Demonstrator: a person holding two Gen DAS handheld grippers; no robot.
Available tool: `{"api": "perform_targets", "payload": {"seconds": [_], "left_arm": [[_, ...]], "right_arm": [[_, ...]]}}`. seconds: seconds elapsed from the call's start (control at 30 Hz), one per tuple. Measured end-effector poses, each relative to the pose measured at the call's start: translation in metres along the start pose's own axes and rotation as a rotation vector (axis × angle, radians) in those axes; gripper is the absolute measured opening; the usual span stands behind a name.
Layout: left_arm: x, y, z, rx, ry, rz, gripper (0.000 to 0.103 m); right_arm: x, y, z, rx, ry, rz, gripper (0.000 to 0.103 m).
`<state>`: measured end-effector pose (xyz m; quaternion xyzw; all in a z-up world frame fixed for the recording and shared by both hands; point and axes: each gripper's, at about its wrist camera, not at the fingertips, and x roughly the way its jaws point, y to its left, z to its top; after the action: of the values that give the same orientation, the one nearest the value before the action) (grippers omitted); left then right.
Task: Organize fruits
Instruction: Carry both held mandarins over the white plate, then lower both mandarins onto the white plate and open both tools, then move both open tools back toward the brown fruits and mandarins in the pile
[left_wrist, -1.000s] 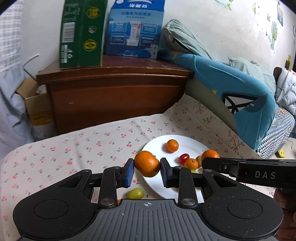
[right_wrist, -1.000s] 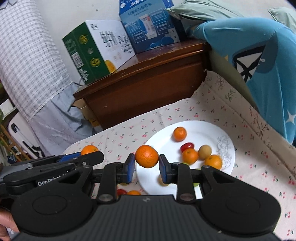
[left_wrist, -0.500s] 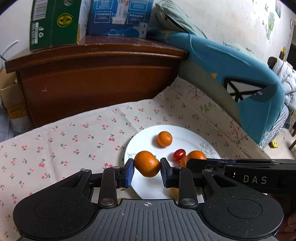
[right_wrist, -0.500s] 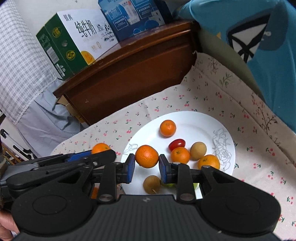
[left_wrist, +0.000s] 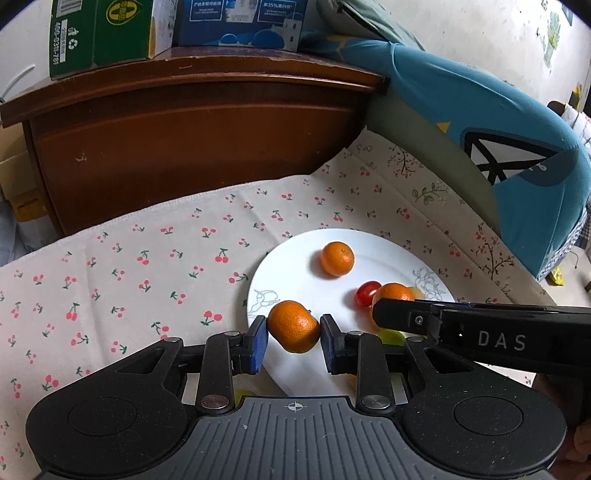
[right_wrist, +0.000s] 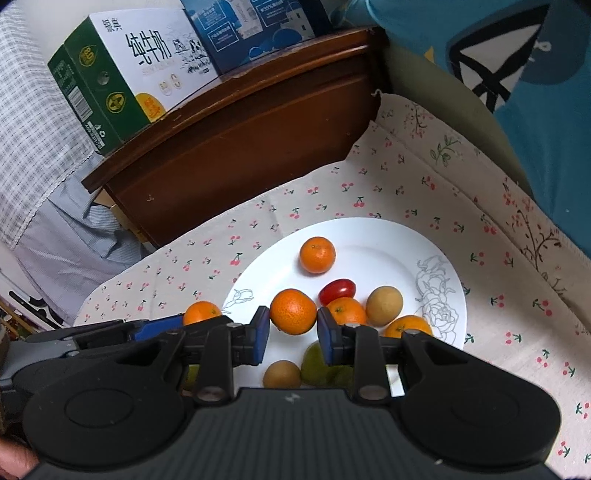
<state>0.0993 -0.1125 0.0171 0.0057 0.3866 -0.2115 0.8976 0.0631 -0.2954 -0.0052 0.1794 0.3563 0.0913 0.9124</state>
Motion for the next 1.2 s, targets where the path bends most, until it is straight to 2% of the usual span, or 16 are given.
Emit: {"api": "perform_targets", "payload": {"seconds": [0.1, 0.37, 0.77, 1.13, 1.2], "left_arm": [[-0.001, -0.002, 0.002, 0.005, -0.001, 0.001, 0.03], [-0.012, -0.005, 0.005, 0.005, -0.023, 0.055, 0.07], [-0.044, -0.003, -0.002, 0.023, -0.034, 0.101, 0.08], [-0.074, 0.007, -0.025, 0.037, -0.034, 0.116, 0.084], [-0.08, 0.01, -0.029, 0.04, -0.037, 0.129, 0.088]], "right_arm": [[-0.001, -0.001, 0.001, 0.013, -0.011, -0.011, 0.031], [-0.012, -0.002, 0.006, 0.015, -0.053, -0.033, 0.031], [-0.033, 0.016, -0.004, -0.021, -0.068, -0.012, 0.034], [-0.053, 0.042, -0.025, -0.087, -0.079, 0.028, 0.037], [-0.057, 0.045, -0.029, -0.097, -0.08, 0.036, 0.037]]}}
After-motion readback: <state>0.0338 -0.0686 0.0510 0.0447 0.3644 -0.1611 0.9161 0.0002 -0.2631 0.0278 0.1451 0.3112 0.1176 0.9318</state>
